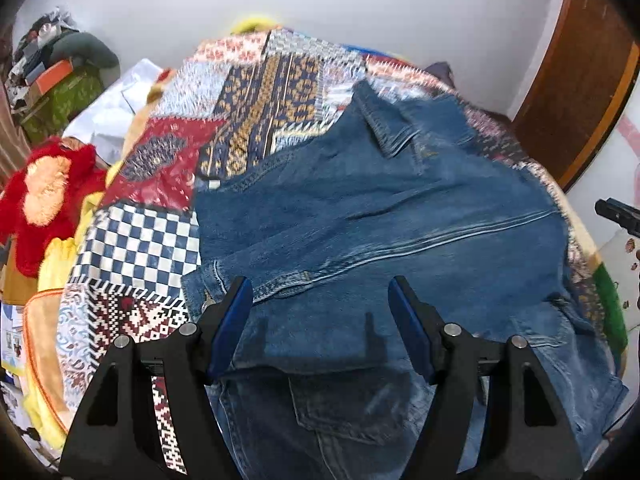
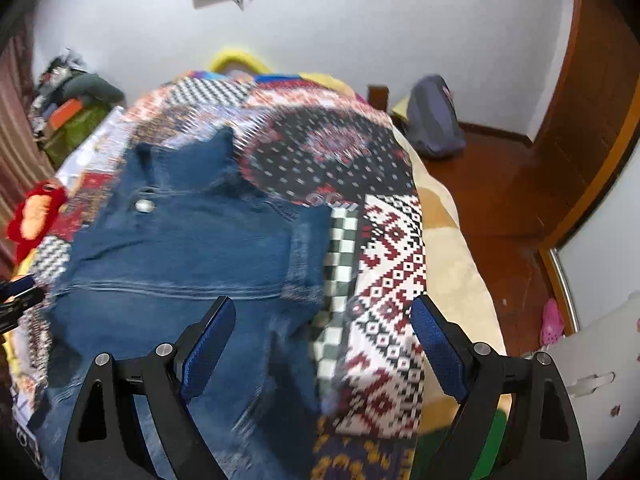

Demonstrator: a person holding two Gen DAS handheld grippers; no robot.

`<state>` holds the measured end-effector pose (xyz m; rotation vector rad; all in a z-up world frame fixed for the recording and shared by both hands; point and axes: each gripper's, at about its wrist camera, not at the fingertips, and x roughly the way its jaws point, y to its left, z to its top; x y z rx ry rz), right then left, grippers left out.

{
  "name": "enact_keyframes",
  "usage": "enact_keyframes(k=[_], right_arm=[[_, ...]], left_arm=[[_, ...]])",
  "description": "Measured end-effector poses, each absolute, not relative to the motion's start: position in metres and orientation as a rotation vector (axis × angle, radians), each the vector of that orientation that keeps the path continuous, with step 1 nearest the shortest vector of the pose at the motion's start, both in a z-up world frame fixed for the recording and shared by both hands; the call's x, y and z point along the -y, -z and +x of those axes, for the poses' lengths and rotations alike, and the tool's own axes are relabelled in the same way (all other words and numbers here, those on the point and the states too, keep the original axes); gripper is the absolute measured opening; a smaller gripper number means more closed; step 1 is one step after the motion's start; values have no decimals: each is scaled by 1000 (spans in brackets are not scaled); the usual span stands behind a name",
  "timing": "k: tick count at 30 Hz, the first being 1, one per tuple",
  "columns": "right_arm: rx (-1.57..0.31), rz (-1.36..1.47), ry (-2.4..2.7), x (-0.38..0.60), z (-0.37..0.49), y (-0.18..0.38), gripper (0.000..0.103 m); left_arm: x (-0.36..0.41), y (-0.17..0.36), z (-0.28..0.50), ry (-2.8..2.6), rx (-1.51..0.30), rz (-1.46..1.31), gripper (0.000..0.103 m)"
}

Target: Fold large clothes

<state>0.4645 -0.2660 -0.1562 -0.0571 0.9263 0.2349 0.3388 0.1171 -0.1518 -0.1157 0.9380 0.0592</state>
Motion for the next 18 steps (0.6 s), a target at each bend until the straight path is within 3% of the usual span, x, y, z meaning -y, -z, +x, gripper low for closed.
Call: enact_keyframes(k=[12, 18], right_arm=[[-794, -124, -300, 259, 345, 102, 90], [-794, -144, -286, 269, 293, 107, 91]], left_arm=[[-94, 96, 245, -78, -780, -35, 96], [-90, 103, 201, -89, -799, -44, 98]])
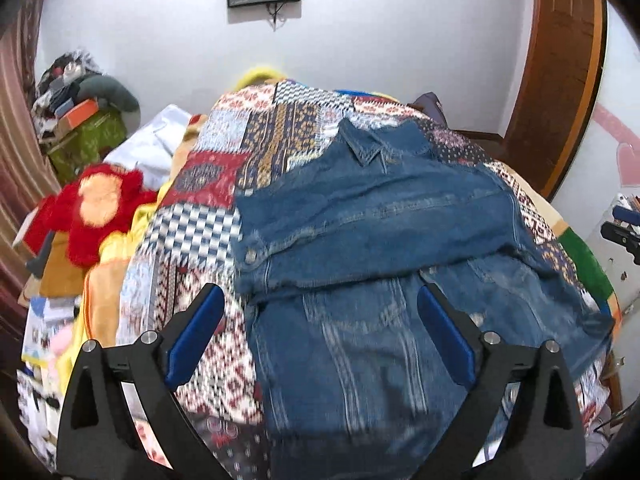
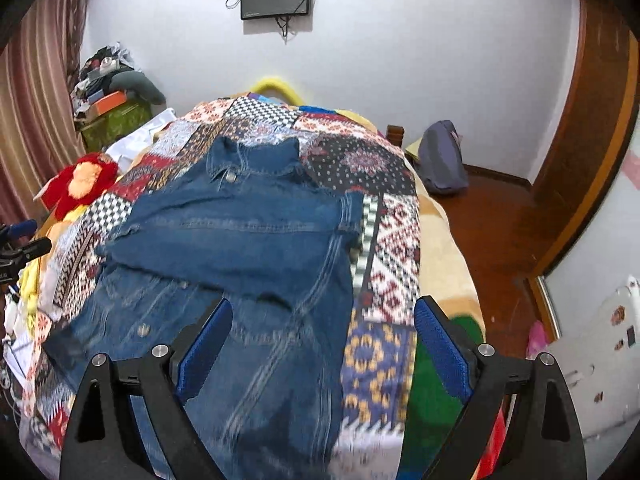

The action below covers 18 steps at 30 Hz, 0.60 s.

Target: Fold large clothes

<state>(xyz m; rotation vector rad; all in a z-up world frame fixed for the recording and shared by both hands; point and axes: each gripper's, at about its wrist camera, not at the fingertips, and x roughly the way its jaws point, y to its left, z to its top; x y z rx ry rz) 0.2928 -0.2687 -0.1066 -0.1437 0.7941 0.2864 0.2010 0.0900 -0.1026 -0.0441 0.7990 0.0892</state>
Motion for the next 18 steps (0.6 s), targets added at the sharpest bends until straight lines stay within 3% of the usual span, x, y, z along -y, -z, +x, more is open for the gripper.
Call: enact_keyframes(k=[18], right_arm=[[-1087, 193, -290, 317, 231, 194, 91]], left_arm=[[-143, 209, 111, -172, -1058, -454, 98]])
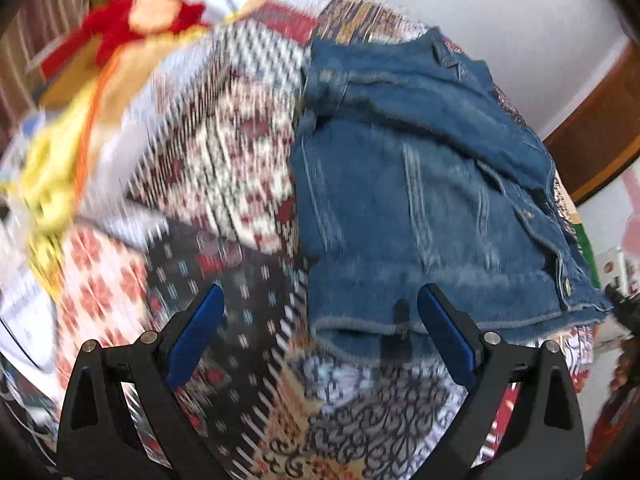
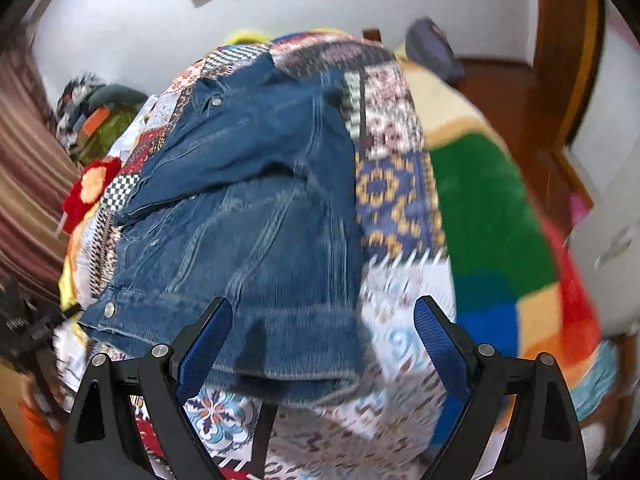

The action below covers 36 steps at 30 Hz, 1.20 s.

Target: Fold large clothes

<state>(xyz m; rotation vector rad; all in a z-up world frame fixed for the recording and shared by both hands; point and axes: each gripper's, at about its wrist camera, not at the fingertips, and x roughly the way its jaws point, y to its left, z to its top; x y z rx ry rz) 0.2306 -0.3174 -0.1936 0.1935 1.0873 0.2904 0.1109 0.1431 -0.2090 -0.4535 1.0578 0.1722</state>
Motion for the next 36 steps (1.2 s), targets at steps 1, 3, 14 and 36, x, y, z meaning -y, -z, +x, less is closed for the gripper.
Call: enact_keyframes(k=[1, 3, 14, 36], right_arm=[[-1100, 209, -297, 319, 229, 196, 90], [-1109, 250, -307, 320, 224, 204, 87], [-1090, 301, -371, 313, 220, 213, 54], [-801, 241, -411, 285, 279, 129, 12]], left_arm=[[-144, 214, 108, -158, -1064, -485, 98], [-145, 220, 106, -135, -1071, -534, 93], [-139, 235, 121, -32, -1032, -670, 52], [-146, 107, 181, 37, -689, -503, 11]])
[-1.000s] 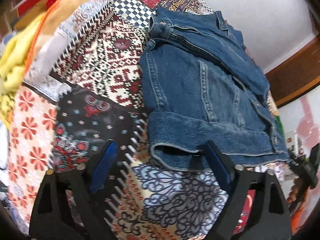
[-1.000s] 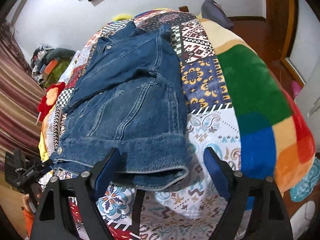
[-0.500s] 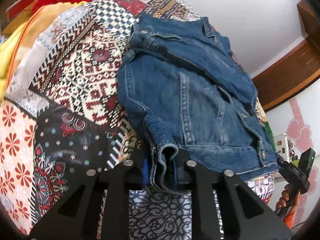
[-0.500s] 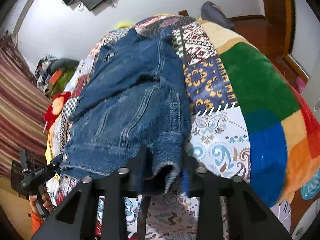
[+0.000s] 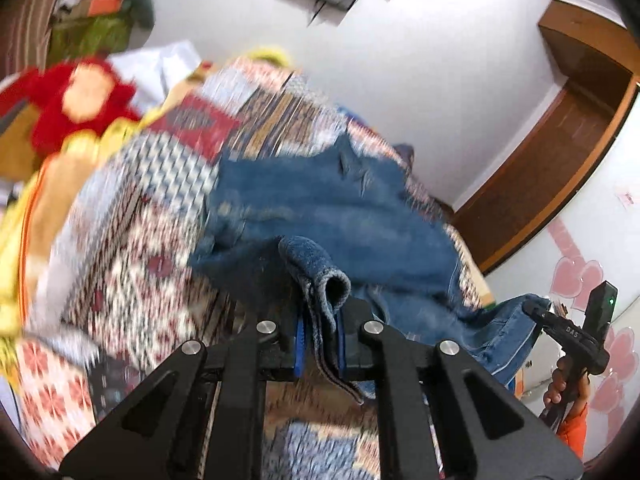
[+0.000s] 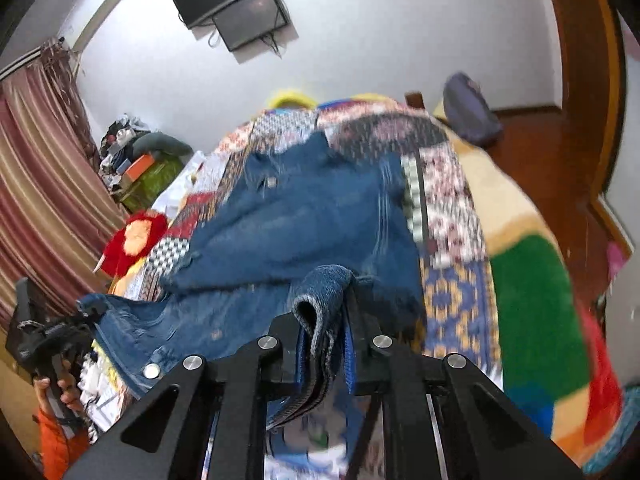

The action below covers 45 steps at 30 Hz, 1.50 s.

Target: Fold large clothes

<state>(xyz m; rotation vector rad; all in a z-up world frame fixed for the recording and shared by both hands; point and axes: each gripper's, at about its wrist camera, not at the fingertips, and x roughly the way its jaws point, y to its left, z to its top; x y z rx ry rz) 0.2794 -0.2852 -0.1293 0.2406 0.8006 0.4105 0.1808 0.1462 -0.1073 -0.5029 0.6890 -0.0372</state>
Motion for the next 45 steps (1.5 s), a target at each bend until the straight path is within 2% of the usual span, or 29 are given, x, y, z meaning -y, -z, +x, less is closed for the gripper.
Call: enact_keyframes(k=[8, 20, 26, 30, 37, 45], right_arm=[[-693, 304, -405, 275, 338, 97, 12], [-661, 186, -359, 235, 467, 91, 11], [-724, 117, -323, 207, 534, 121, 11], [-806, 98, -291, 197, 574, 161, 12], [-937, 153, -275, 209, 609, 220, 12], [-930, 132, -311, 231, 599, 214, 13]], left_arm=[[-163, 87, 238, 22, -635, -503, 11], [-204, 115, 348, -36, -664, -562, 11], [-218, 149, 402, -72, -737, -574, 11], [-227, 189, 435, -111, -819, -594, 11], [-231, 239, 456, -144, -901, -637, 15], [-233, 248, 460, -146, -933, -620, 18]])
